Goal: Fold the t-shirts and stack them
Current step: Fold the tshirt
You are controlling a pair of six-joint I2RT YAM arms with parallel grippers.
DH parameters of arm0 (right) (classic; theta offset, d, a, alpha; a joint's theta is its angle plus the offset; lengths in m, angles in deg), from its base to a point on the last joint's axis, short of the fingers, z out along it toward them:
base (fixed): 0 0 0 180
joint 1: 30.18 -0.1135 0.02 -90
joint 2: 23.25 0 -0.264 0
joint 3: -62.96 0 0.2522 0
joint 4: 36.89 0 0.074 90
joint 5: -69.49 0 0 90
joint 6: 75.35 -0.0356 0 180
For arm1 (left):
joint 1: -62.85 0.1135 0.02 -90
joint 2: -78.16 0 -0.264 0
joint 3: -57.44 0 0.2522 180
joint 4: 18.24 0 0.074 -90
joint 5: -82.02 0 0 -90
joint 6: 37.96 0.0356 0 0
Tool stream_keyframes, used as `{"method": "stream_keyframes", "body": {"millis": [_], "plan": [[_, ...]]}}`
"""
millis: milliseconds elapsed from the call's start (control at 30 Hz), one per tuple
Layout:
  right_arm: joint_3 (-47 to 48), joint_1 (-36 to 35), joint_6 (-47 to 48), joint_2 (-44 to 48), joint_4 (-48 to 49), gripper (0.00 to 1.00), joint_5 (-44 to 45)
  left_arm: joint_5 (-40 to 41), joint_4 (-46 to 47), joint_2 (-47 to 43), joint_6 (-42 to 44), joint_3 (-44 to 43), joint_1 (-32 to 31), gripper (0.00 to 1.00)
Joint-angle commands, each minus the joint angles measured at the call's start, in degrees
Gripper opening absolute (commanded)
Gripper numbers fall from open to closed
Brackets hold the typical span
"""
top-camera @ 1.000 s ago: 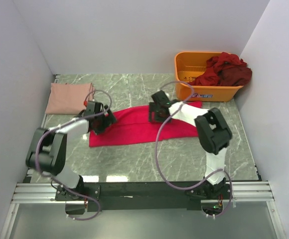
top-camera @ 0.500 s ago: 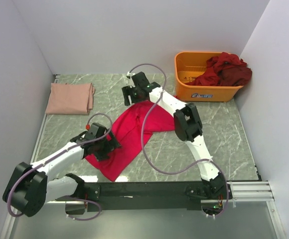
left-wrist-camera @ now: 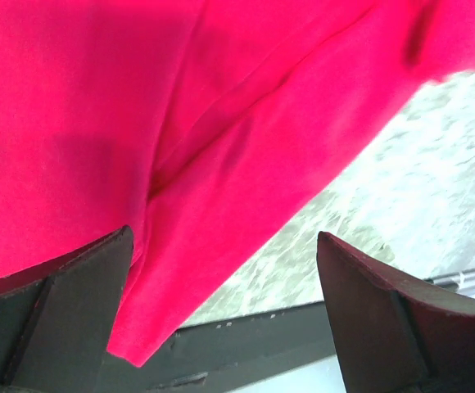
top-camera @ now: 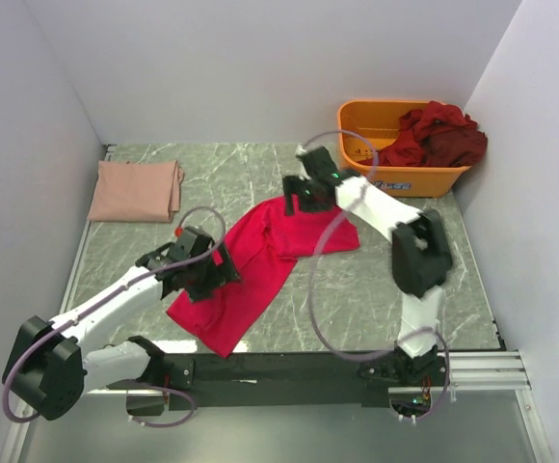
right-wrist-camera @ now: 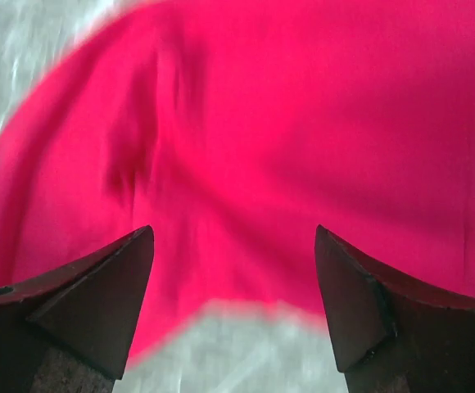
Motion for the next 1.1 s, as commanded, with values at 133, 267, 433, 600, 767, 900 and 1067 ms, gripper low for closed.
{"method": "stream_keyframes", "body": {"millis": [133, 267, 433, 600, 767, 900, 1067], "plan": [[-21.4, -0.9, -10.7, 13.6, 5.7, 0.85, 7.3, 8.5, -7.7, 6.2, 9.5, -10.8, -0.9, 0.99], [-19.3, -0.6, -10.1, 9.3, 4.2, 0.86, 7.3, 2.9, -3.3, 10.9, 12.2, -9.9, -0.9, 0.99], [-9.9, 1.7, -9.0, -0.3, 0.9, 0.86, 5.8, 1.4, -3.8, 14.8, 13.9, -7.7, -0.9, 1.0], [5.5, 2.1, -3.0, -11.5, -5.3, 0.85, 1.7, -3.1, -2.3, 17.4, 13.9, -5.9, -1.0, 0.99], [29.5, 3.4, 6.0, -28.1, -20.9, 0.85, -8.9, -12.9, 1.0, 21.7, 14.1, -4.8, -1.2, 0.99], [48.3, 4.5, 5.1, -36.9, -21.6, 0.85, -17.0, -17.0, 3.7, 23.3, 13.2, -5.1, -3.2, 0.99], [40.2, 4.9, -6.3, -35.2, 2.5, 0.88, -23.5, -20.8, 5.9, 25.3, 13.4, -7.5, -5.0, 0.99]]}}
